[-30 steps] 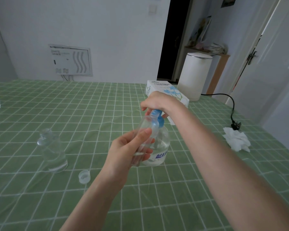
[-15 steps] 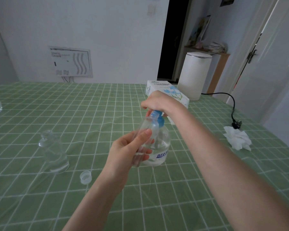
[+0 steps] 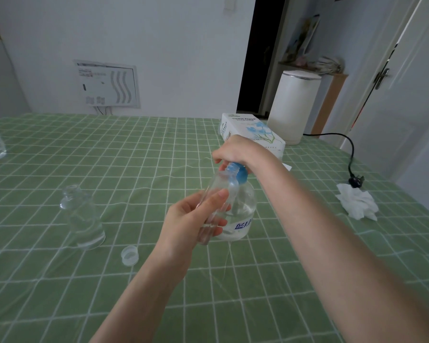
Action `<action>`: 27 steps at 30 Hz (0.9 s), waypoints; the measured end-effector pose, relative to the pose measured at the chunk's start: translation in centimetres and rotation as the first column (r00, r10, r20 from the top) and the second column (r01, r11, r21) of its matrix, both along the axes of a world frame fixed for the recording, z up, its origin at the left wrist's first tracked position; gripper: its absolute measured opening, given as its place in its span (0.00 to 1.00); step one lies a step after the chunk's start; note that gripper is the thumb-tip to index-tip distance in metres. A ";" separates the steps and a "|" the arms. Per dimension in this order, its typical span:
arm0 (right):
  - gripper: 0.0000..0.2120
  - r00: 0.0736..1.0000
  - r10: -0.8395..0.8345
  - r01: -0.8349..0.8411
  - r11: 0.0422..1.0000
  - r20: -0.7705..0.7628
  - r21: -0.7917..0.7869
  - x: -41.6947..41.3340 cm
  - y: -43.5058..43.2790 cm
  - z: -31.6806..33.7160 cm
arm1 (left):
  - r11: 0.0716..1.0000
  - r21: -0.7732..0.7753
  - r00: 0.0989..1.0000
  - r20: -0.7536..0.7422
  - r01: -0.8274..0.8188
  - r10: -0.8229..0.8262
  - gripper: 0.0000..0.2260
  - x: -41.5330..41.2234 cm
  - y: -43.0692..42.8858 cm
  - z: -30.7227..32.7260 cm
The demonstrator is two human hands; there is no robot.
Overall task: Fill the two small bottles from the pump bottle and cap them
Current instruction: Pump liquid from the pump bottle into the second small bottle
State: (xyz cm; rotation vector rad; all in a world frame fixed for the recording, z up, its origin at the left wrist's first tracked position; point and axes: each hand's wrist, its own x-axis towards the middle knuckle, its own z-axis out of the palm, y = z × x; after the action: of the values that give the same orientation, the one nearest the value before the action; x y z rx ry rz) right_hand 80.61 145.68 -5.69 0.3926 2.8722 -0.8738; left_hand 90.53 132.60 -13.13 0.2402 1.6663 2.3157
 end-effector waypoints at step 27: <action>0.18 0.999 0.036 -0.036 0.999 -0.009 0.006 -0.1 0.1 -0.1 | 1.000 0.000 1.000 -0.011 0.006 -0.006 0.16 0.0 -0.1 -0.2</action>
State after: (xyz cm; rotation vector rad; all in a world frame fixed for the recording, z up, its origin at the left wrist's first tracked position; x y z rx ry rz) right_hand 80.54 145.80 -5.83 0.3370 2.8816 -0.8631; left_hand 90.57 132.50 -13.35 0.2580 1.6684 2.3135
